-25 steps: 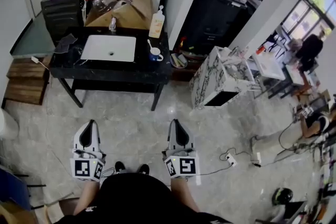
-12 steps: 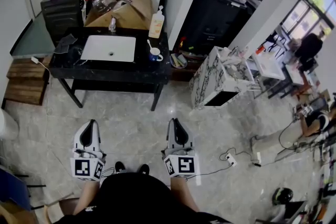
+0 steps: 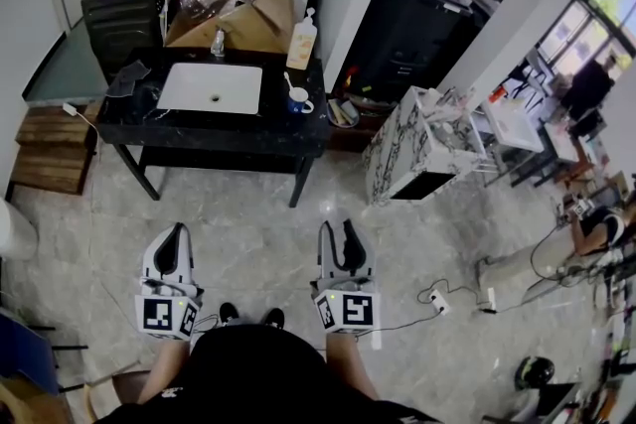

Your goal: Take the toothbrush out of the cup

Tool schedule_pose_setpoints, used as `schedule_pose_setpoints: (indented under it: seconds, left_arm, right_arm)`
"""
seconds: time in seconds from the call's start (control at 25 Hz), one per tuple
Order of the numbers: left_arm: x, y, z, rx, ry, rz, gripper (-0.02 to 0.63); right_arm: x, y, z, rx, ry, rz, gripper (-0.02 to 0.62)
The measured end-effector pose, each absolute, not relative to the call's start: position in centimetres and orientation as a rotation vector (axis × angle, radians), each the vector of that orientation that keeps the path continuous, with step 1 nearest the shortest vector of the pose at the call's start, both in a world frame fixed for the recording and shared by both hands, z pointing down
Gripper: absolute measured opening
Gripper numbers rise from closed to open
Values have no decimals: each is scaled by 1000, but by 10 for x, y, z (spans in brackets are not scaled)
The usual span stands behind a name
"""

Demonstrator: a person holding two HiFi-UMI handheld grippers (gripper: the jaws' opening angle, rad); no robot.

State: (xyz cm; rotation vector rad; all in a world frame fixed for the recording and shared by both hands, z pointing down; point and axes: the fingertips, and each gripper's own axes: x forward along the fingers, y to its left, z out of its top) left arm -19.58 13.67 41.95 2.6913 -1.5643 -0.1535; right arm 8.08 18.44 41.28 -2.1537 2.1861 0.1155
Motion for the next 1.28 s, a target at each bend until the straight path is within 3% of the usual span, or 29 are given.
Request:
schedule_pose_setpoints:
  seconds: [0.92, 1.28]
  left_arm:
    - [-195, 131, 420, 2696, -1543, -149, 3]
    - [-210, 127, 423, 2691, -1547, -151, 3]
  right_arm:
    - [74, 176, 408, -2150, 2218, 123, 465]
    - [66, 176, 409, -2172, 2213, 127, 499]
